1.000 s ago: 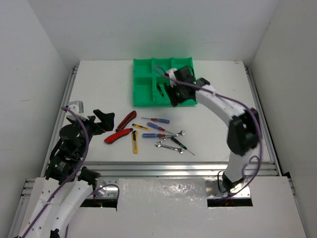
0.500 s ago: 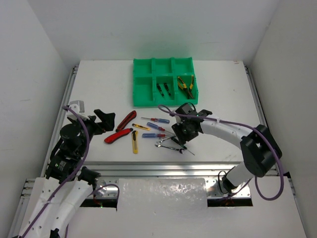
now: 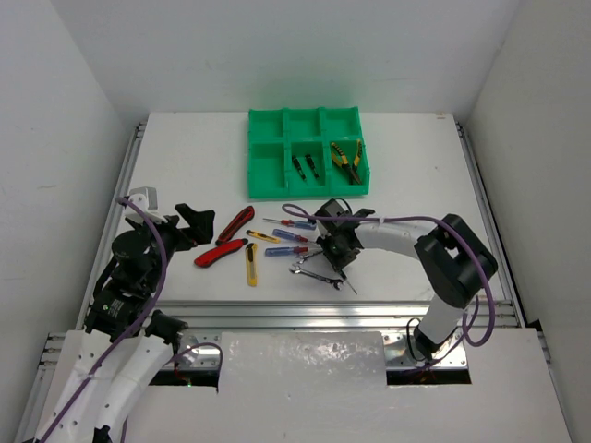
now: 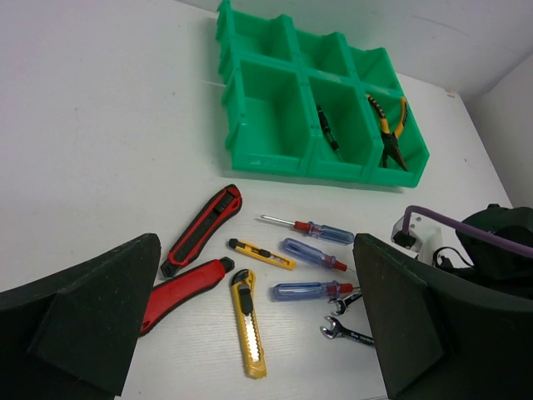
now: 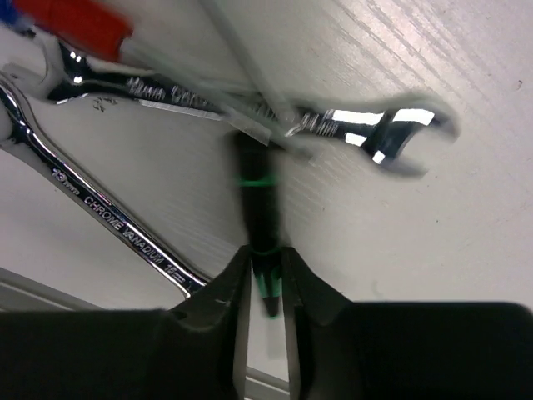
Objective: Sort the tools into containers
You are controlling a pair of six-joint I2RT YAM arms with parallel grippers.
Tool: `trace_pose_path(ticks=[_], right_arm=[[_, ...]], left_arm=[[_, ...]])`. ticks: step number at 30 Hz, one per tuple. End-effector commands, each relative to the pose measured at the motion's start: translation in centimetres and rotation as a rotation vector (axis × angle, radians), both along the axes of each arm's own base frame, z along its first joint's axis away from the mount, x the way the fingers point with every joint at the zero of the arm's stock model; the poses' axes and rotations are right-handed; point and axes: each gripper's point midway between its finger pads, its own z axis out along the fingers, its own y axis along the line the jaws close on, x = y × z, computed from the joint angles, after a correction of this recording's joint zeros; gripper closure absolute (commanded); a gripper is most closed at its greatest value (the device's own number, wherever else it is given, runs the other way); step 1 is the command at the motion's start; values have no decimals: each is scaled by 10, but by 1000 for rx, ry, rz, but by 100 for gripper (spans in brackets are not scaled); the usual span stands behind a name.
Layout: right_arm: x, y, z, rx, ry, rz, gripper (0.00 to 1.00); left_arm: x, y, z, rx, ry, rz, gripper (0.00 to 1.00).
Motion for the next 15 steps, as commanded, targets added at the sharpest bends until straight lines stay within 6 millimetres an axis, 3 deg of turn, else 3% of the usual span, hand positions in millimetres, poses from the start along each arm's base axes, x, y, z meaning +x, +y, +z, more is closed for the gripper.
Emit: trace_pose_path(ticks=[1,5,10,13,14,15], right_arm=[[6,-2,6,-11,-64,-12,85],[2,-9,28,1,-106,-20,91],[6,-4,84,98,-218,-17,92],[30,4,113,123,-325,6,92],[50,14,135,145,-392,5,93],[64,17,144,134,-436,20,94]], left_arm=[[2,-4,10,-1,-42,-18,0],[1,-4,11,-2,-45,-21,0],[2,-5,9,0,-37,-24,0],[3,-5,7,3,-31,-25,0],[3,-5,7,4,-30,-23,0],[3,-5,7,4,-29,-22,0]])
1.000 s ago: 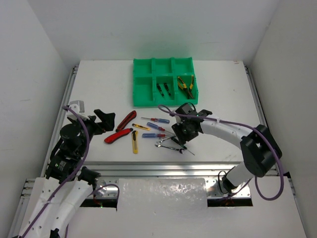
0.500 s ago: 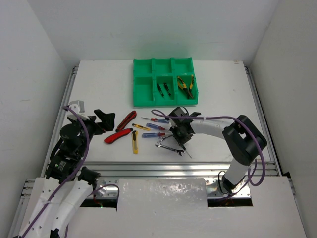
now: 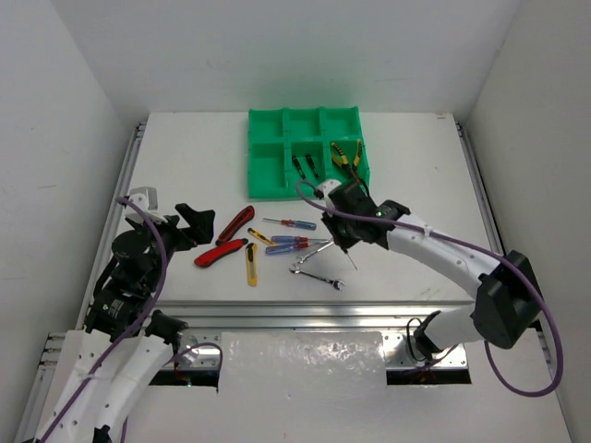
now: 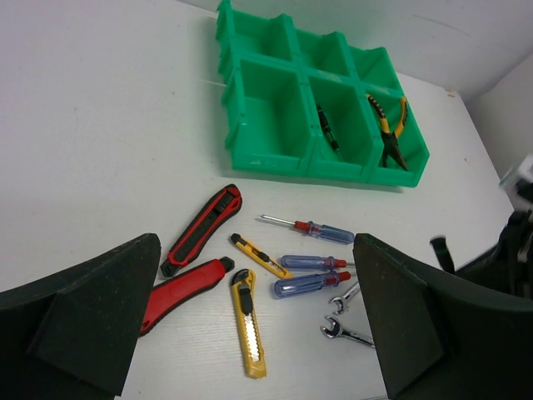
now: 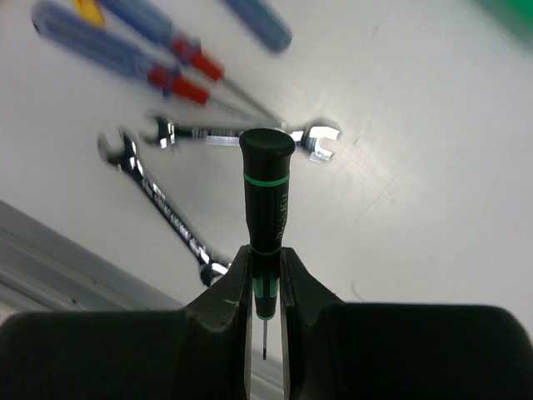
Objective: Sort the tools into containers
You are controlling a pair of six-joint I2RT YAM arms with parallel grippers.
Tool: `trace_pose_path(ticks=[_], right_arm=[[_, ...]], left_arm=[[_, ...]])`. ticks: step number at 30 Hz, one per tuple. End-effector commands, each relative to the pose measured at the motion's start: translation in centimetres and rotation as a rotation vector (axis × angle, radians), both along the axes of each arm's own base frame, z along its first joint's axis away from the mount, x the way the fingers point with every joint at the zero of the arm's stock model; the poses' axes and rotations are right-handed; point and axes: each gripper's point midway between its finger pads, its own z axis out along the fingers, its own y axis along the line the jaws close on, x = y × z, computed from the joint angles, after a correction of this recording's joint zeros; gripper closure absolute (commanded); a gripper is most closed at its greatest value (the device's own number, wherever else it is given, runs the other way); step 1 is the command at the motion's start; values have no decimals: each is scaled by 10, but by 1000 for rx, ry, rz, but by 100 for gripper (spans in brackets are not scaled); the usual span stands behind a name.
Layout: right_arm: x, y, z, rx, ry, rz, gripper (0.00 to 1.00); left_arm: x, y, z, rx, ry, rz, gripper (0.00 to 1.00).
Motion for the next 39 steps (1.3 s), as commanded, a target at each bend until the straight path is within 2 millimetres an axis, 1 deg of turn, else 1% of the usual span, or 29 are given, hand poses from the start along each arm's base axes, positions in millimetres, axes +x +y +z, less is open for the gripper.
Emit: trace_pose_path(ticks=[1,3,5,7,8,9,10,11,12,13,14,15,16,18,19,21,23,26,27,29,30,31,32,33,34,35,36,38,39], right_arm=[[69,24,55,33,-213,-1,97],[103,35,72,72,-283,-19,100],[150,46,94,127,-367,-47,100],[185,45,107,141,-408,-76,99],[210,58,114,172,-411,-62,99],[226,57,115,175,-412,-70,98],[242,68,142,212,-450,-53,98],[258,73,117,184,-417,-48,98],[269,75,115,172,-431,-36,96],[283,82,131,191,-475,-23,96],[290,87,127,195,-477,-8,94],[299,91,105,174,-452,-5,91],[309,92,116,160,-485,11,89],[318,93,95,128,-460,13,79],[319,93,94,125,-459,13,72],[316,92,99,124,-468,13,69],[309,88,92,117,-462,19,57],[299,79,110,106,-465,7,51],[295,74,124,108,-479,-5,51],[277,71,130,117,-437,-20,47],[263,66,115,99,-387,-15,45],[245,62,134,135,-389,-29,44],[222,59,103,114,-309,-20,43],[217,62,127,150,-348,-18,42],[190,54,112,150,-295,-9,41],[174,51,102,154,-261,1,41],[147,42,65,121,-175,8,40],[116,44,66,179,-158,56,37],[95,36,38,157,-95,63,35]], left_arm=[[3,-4,8,3,-32,-17,0],[3,-3,8,2,-35,-13,0],[2,-2,9,1,-37,-8,0],[3,-3,9,0,-38,-11,0],[3,-3,8,1,-32,-14,0],[3,-5,7,2,-28,-18,0],[4,-5,6,3,-26,-23,0],[3,-6,6,3,-26,-26,0],[3,-6,7,2,-29,-26,0],[2,-5,8,1,-33,-23,0],[2,-5,9,-1,-39,-23,0],[1,-5,11,-3,-47,-25,0],[0,-5,12,-5,-52,-28,0],[0,-7,13,-6,-55,-35,0],[0,-7,13,-4,-55,-37,0],[0,-7,13,-5,-57,-40,0],[0,-9,13,-4,-54,-48,0],[1,-10,12,-3,-49,-54,0],[1,-10,12,-3,-49,-54,0],[1,-9,12,-2,-51,-50,0],[0,-9,12,-4,-52,-48,0],[0,-8,13,-4,-54,-44,0],[0,-8,13,-4,-55,-43,0],[0,-7,13,-4,-57,-40,0],[0,-7,14,-3,-57,-37,0],[0,-6,13,-2,-54,-36,0],[0,-7,12,-4,-52,-39,0],[1,-7,11,-3,-48,-39,0],[1,-9,11,-3,-48,-45,0]])
